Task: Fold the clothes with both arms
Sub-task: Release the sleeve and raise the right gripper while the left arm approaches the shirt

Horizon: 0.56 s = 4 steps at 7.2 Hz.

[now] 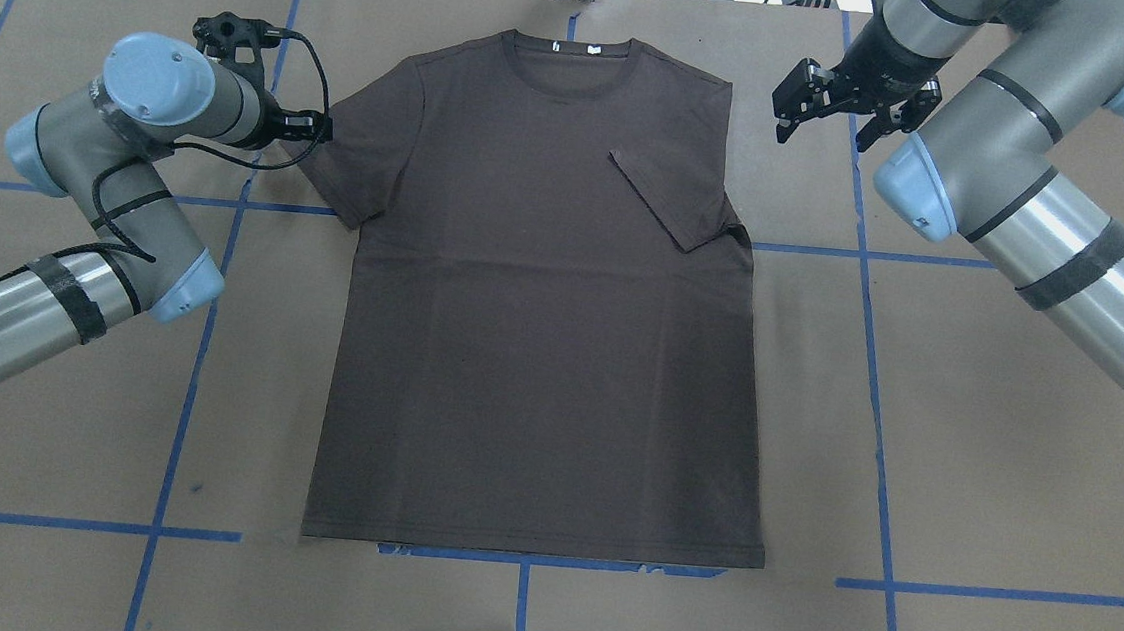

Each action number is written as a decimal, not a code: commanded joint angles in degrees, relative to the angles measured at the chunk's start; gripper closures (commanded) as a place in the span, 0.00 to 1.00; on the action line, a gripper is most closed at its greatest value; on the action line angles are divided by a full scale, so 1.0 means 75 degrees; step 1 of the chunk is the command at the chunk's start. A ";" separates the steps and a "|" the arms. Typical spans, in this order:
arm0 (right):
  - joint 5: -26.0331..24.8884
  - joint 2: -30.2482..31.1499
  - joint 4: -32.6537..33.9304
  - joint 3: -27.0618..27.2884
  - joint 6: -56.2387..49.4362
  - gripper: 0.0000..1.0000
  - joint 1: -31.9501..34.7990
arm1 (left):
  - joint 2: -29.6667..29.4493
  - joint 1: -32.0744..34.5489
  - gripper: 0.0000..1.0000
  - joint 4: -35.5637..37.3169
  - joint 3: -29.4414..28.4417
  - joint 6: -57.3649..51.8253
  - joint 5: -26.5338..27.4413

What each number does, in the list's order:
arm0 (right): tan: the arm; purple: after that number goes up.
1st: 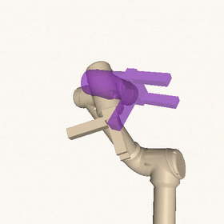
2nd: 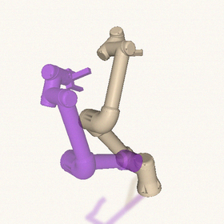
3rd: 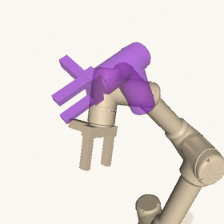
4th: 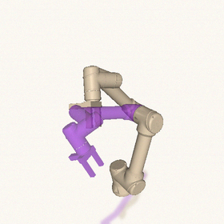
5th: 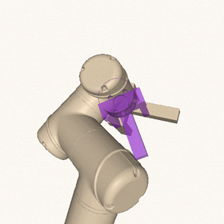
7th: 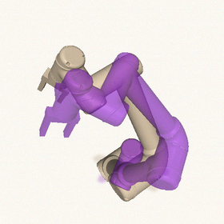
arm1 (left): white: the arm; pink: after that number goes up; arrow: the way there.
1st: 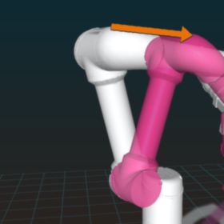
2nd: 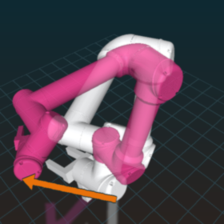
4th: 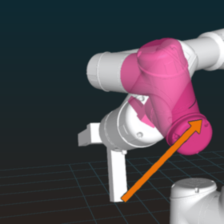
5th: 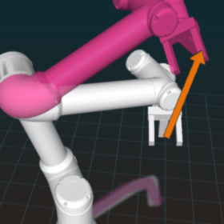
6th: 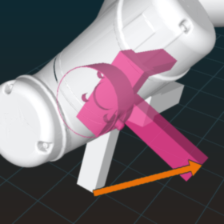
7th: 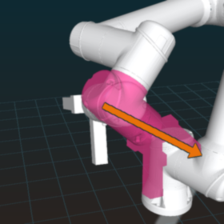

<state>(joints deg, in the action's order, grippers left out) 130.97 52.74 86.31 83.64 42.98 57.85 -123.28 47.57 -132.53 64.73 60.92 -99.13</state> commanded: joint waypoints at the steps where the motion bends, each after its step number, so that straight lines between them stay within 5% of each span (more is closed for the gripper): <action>1: -0.0014 0.0011 0.0000 -0.0007 0.0000 0.00 -0.0002 | -0.0005 -0.0002 0.18 0.0011 -0.0030 -0.0013 -0.0001; 4: 0.0010 0.0023 0.0000 0.0016 0.0000 0.00 0.0010 | -0.0051 -0.0003 0.18 0.0011 -0.0006 -0.0071 -0.0013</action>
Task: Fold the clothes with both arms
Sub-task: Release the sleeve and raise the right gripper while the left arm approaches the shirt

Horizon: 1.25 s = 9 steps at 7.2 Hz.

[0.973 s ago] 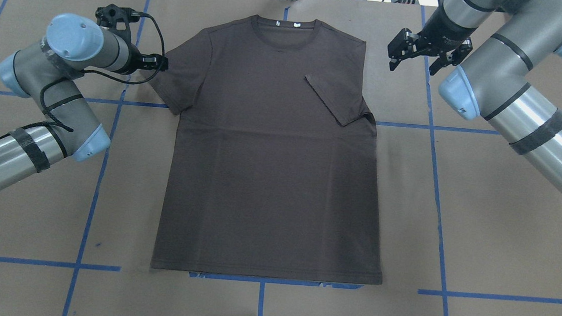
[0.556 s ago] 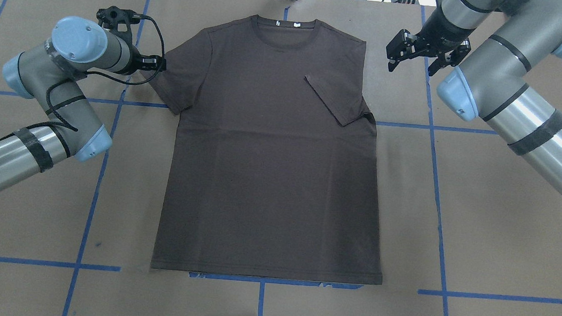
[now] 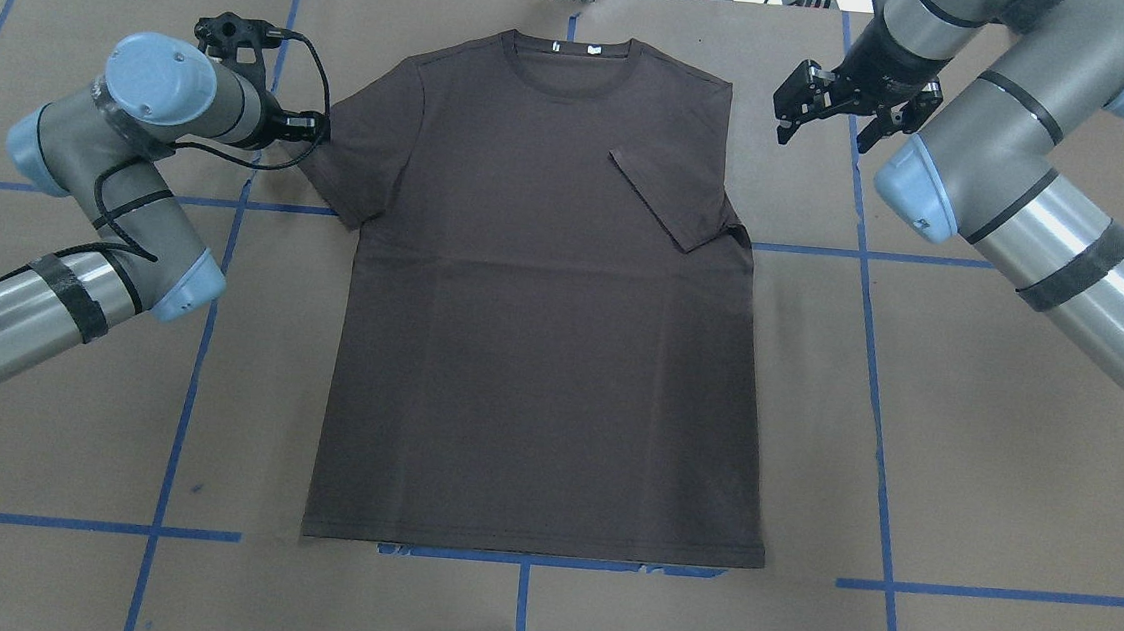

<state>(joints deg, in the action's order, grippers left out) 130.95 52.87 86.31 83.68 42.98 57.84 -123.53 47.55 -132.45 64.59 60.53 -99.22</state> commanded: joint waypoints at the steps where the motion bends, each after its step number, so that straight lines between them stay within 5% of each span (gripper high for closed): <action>1: 0.0013 0.0005 0.0000 -0.0001 0.0000 0.00 0.0011 | -0.0018 0.0000 0.22 0.0000 0.0013 -0.0020 -0.0013; 6: 0.0013 0.0005 0.0012 -0.0001 0.0000 0.00 0.0011 | -0.0042 -0.0035 0.41 0.0035 0.0013 -0.0020 -0.0049; 7: 0.0013 0.0005 0.0012 -0.0001 0.0000 0.00 0.0011 | -0.0042 -0.0047 0.52 0.0047 0.0013 -0.0020 -0.0049; 9: 0.0013 0.0017 0.0023 -0.0001 0.0000 0.00 0.0011 | -0.0042 -0.0036 0.97 0.0082 0.0036 -0.0020 -0.0060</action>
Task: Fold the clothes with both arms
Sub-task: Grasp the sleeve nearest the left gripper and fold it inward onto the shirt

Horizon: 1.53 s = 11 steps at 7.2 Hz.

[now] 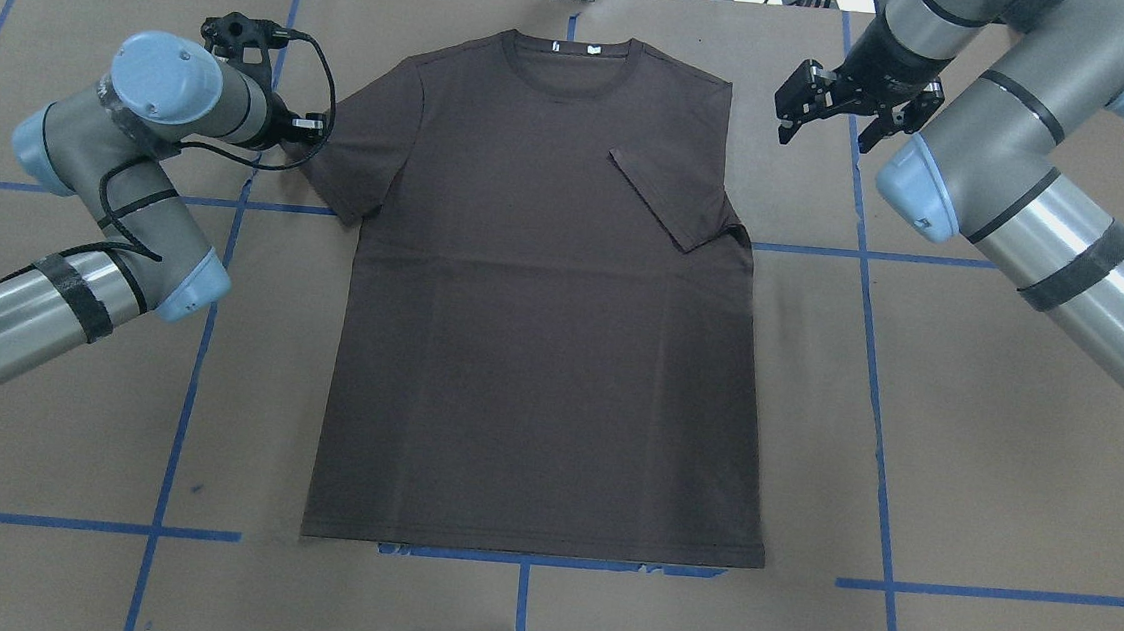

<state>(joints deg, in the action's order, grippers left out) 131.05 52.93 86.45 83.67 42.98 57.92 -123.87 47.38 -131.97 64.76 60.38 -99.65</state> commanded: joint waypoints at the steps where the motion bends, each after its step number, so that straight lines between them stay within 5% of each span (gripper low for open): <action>1: 0.0000 0.0009 0.0004 0.0000 0.0000 0.00 0.0000 | 0.0004 -0.0013 1.00 0.0030 0.0036 0.0000 -0.0015; 4: 0.0000 0.0009 0.0004 0.0000 0.0000 0.00 0.0000 | -0.0217 0.0010 1.00 0.1219 0.0748 0.0000 -0.0283; 7: 0.0000 0.0009 -0.0008 0.0000 0.0000 0.00 0.0012 | -0.1634 -0.0013 1.00 0.3321 0.0986 0.0349 -0.0284; 11: 0.0012 0.0021 -0.0019 0.0012 -0.0012 0.00 0.0035 | -0.2562 -0.0305 1.00 0.2119 -0.0548 0.0843 -0.0273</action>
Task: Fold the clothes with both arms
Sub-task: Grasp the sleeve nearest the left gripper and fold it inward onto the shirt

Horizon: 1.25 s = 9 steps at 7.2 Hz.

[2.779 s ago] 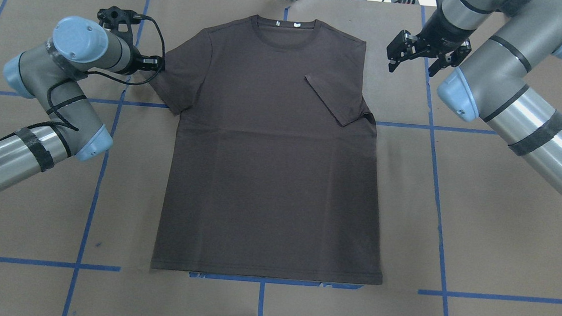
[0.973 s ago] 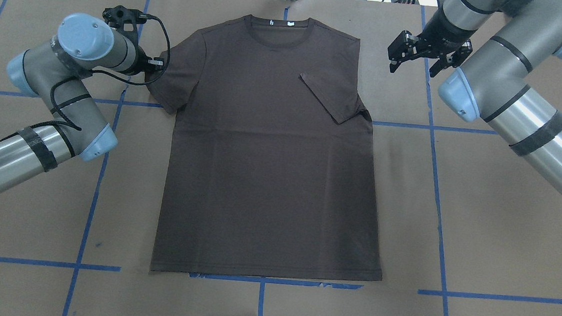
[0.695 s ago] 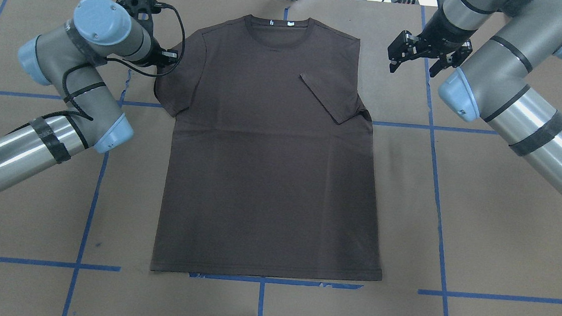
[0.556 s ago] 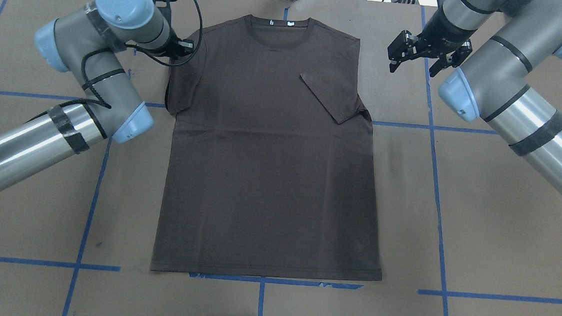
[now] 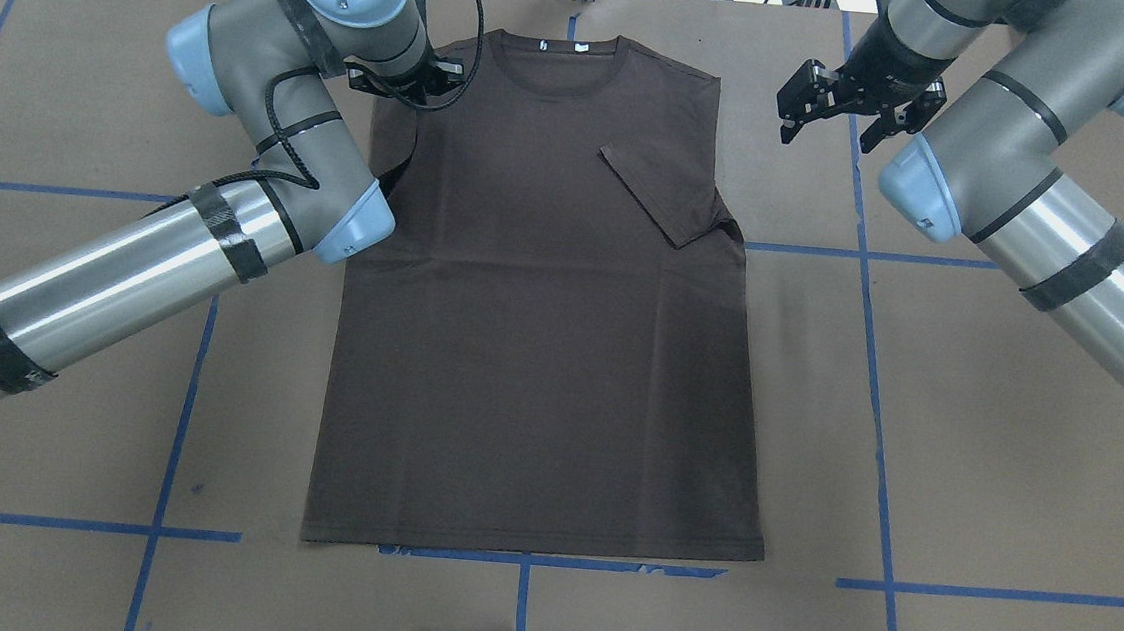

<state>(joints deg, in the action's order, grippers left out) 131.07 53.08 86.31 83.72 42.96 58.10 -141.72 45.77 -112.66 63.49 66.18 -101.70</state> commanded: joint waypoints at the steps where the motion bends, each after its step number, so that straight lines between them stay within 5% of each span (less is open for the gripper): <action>1: 0.0009 0.0001 -0.0001 -0.0006 -0.0009 0.00 0.0035 | -0.0321 -0.0207 1.00 -0.0564 -0.0484 0.0070 0.0001; 9: -0.0003 0.0013 -0.0012 -0.0077 -0.0009 0.00 0.0035 | -0.0451 -0.0466 1.00 -0.1944 -0.1246 0.0070 0.0048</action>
<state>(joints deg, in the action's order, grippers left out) 131.04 53.17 86.29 83.21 42.89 58.36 -145.02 42.23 -125.09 54.95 66.71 -101.38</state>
